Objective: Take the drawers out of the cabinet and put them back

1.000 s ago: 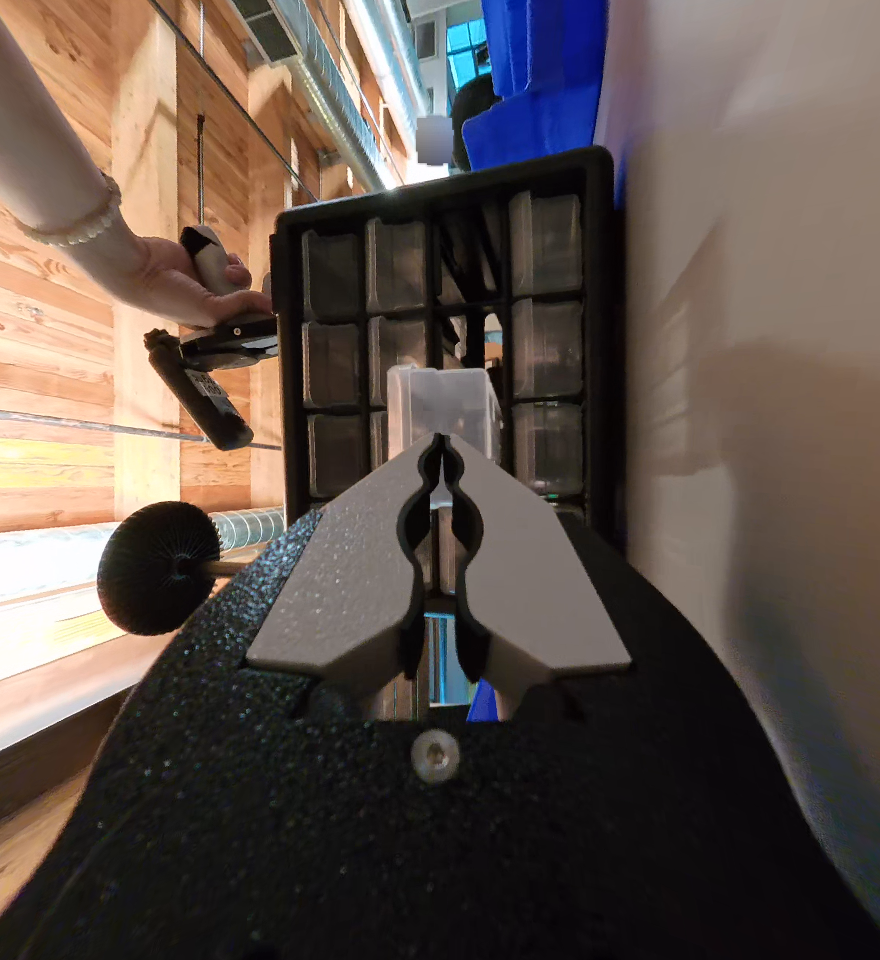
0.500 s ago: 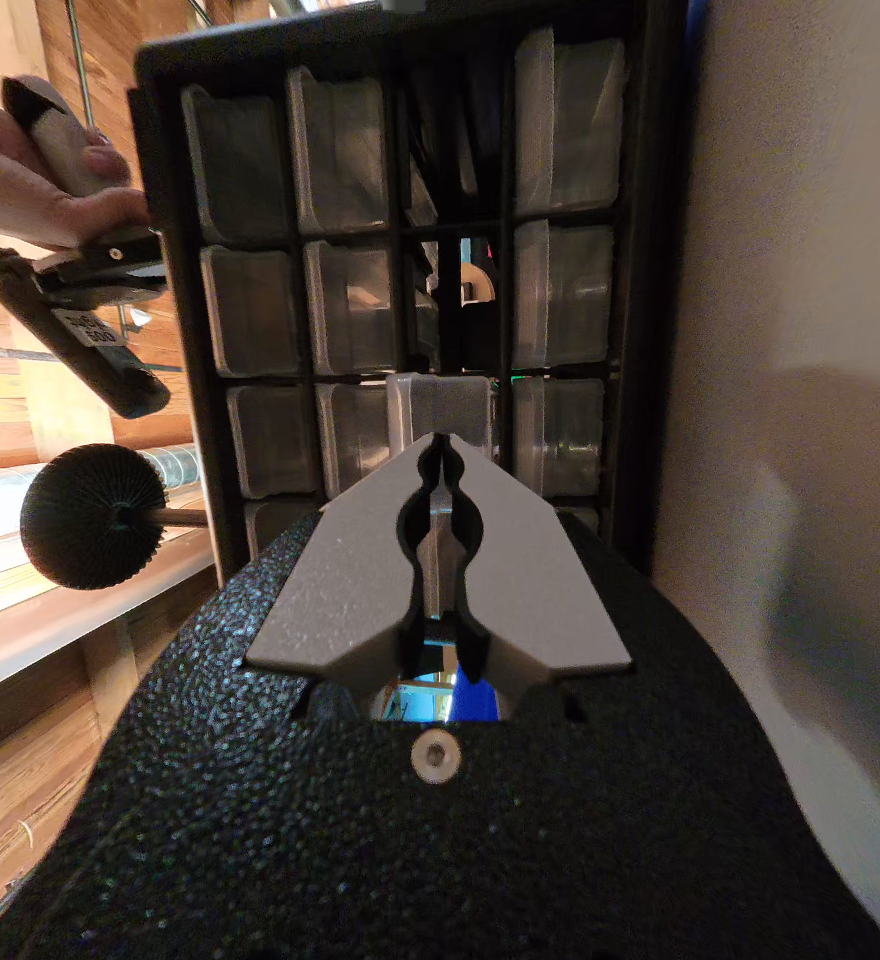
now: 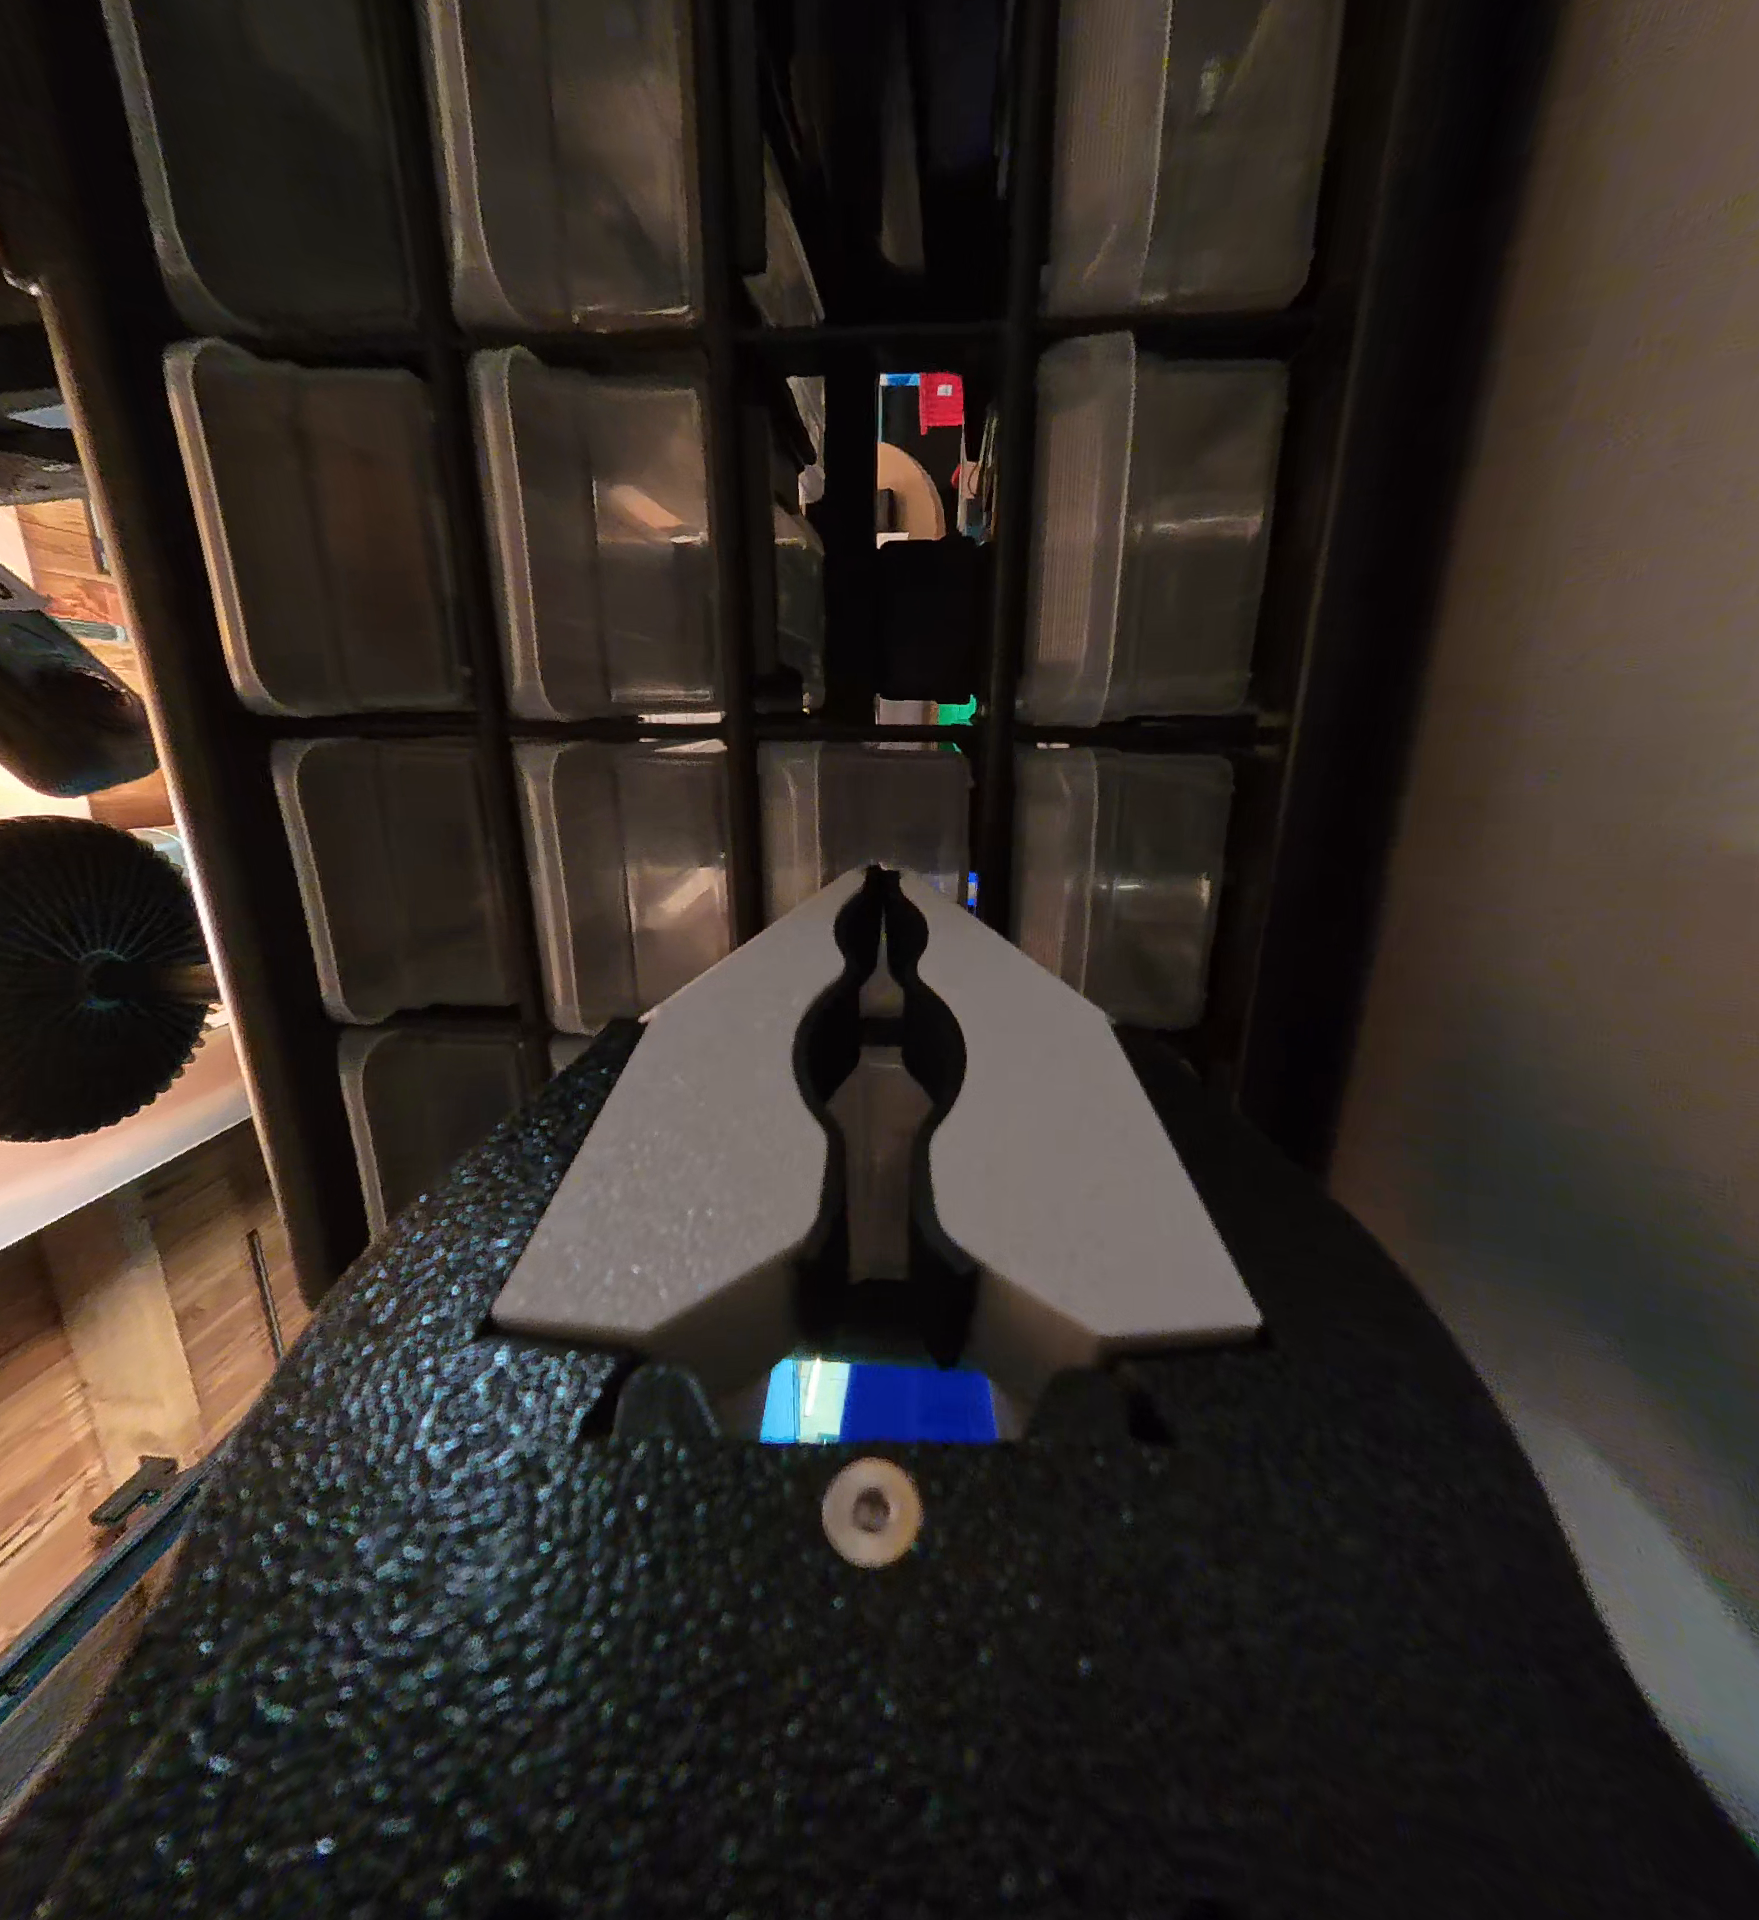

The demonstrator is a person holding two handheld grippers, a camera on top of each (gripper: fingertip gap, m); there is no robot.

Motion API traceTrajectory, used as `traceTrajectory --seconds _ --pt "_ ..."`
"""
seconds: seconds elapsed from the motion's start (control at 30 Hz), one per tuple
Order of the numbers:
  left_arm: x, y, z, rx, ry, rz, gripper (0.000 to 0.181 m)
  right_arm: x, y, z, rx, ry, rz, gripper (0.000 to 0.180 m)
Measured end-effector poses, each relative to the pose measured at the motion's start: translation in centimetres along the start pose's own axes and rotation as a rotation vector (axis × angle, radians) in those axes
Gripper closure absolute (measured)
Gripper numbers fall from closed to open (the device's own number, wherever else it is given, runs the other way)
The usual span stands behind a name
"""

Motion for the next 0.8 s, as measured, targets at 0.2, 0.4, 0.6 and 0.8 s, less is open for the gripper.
traceTrajectory --seconds 0.2,0.4,0.6,0.8 --pt "-1.0 0.3 0.6 -0.008 -0.049 0.017 0.181 0.0 0.0 0.0 0.001 -0.003 0.0 0.18" --pt "-3.5 0.7 -1.7 -0.053 0.011 0.032 0.181 0.0 0.0 -0.1 0.002 -0.017 0.002 0.18" --pt "-3.3 0.5 -4.3 -0.041 0.088 0.017 0.181 0.0 0.0 0.0 -0.001 -0.006 -0.002 0.18" --pt "-2.6 0.2 -4.4 -0.075 0.099 0.013 0.181 0.0 0.0 -0.1 0.001 -0.013 -0.001 0.18"
Point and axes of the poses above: each gripper's, where its closed fingertips meet, x out along the fingers, z out of its top, y = z × x across the jaws, the point moved 6 cm from there along -x, back along the fingers, and after that the axes turned 12 degrees about -y, right-handed, at the moved point
